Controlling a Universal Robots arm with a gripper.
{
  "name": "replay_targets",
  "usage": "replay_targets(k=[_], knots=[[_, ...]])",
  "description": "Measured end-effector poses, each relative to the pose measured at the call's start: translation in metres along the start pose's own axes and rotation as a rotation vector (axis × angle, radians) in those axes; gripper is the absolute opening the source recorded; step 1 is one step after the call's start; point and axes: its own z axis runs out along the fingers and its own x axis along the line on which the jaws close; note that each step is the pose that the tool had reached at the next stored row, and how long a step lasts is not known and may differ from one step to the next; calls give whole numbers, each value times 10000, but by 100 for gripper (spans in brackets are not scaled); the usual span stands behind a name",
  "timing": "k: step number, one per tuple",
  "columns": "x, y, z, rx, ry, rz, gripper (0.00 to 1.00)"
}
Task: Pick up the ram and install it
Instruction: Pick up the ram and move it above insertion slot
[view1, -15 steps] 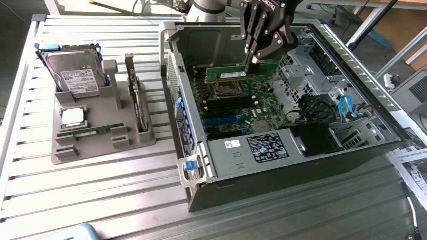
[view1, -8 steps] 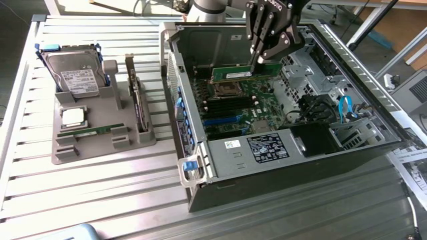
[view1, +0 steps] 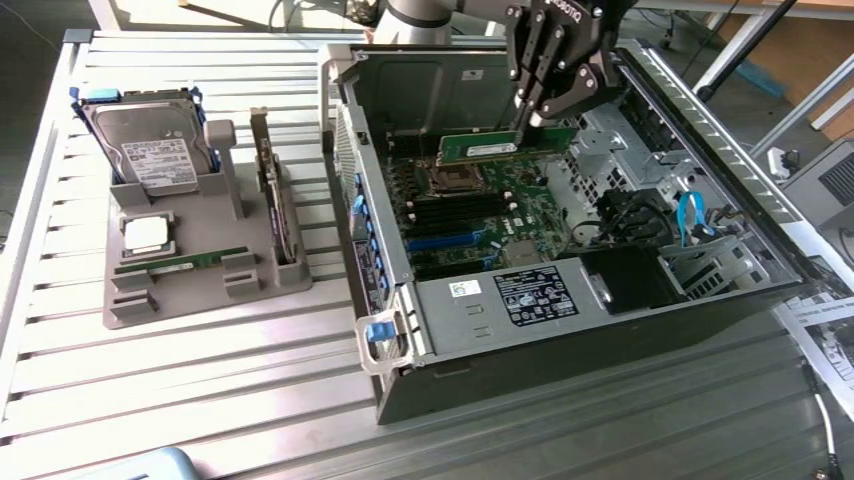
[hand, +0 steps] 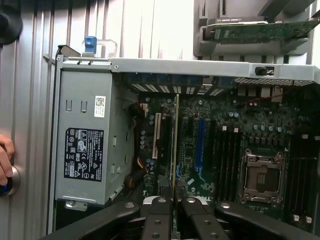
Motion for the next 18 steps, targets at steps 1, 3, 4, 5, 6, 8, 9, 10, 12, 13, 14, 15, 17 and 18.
replay_targets(k=[1,3,4,5,6,8,9,10,12,13,14,15,17,18], knots=[[2,-20,-1,0,5,0,14],[4,-49,-1,-1,11,0,14],[5,-68,-2,-1,14,-1,14],[7,-88,-2,-2,19,0,14],[8,-104,-3,-2,22,-1,14],[11,-149,-4,-2,31,0,14],[12,-167,-5,-3,35,0,14],[14,-182,-5,-2,38,0,14],[15,-209,-6,-3,44,1,14],[17,-223,-6,-3,48,1,14],[18,-236,-6,-4,51,1,14],[19,-251,-7,-4,54,1,14],[21,-280,-8,-4,61,1,14],[22,-296,-8,-5,65,2,14]])
